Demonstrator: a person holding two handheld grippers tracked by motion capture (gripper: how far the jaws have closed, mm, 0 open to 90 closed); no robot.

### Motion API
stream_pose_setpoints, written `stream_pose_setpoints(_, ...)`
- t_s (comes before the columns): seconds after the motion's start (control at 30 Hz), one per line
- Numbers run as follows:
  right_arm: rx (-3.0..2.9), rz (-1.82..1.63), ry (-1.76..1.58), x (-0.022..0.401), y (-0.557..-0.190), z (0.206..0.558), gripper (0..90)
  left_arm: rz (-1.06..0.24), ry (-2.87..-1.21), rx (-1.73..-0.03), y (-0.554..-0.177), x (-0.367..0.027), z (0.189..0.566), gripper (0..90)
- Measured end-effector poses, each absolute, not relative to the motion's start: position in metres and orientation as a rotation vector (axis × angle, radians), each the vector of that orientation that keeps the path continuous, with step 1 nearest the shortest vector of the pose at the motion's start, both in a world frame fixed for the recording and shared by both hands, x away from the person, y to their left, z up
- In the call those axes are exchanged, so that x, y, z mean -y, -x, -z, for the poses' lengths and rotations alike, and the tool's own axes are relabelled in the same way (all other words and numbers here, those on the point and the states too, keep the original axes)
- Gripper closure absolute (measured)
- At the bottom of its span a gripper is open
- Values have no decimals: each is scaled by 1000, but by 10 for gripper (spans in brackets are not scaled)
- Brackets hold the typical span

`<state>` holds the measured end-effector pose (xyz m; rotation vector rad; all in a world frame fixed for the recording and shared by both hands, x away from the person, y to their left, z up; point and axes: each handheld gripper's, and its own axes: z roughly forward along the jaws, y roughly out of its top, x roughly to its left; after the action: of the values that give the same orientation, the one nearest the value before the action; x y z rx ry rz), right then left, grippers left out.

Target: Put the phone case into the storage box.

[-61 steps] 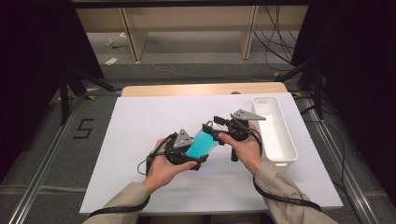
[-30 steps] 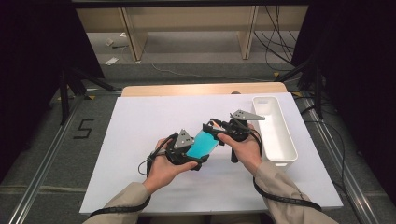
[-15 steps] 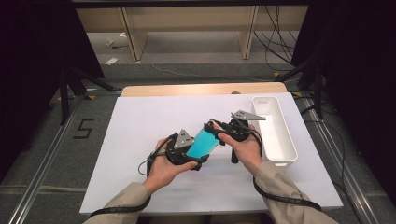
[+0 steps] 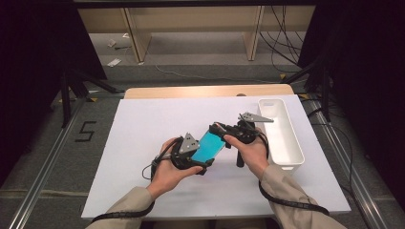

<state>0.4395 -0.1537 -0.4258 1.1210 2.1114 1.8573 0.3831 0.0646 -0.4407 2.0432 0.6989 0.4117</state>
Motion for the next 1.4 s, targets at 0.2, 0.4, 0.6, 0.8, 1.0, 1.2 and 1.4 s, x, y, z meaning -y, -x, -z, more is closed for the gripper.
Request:
stream_pose_setpoints(0.2, -2118, -1878, -1107, 154, -438, 420, 708, -446, -2050, -681, -383, -64, 441, 165)
stream_pose_setpoints(0.4, -2126, -1875, -1071, 153, -433, 412, 800, -458, -2034, -690, -384, -65, 439, 170)
stream_pose_setpoints(0.6, -2094, -1891, -1017, 168, -435, 390, 803, -442, -1988, -728, -391, -78, 436, 140)
stream_pose_setpoints(0.8, -2100, -1834, -956, 180, -436, 380, 802, -427, -1974, -737, -393, -84, 437, 135)
stream_pose_setpoints(1.0, -2135, -1786, -941, 183, -438, 383, 802, -429, -1982, -734, -394, -86, 438, 135)
stream_pose_setpoints(1.2, -2200, -1724, -872, 178, -437, 382, 802, -425, -1983, -726, -394, -87, 438, 136)
stream_pose_setpoints(1.4, -2297, -1666, -728, 171, -434, 376, 802, -417, -1985, -712, -393, -86, 438, 137)
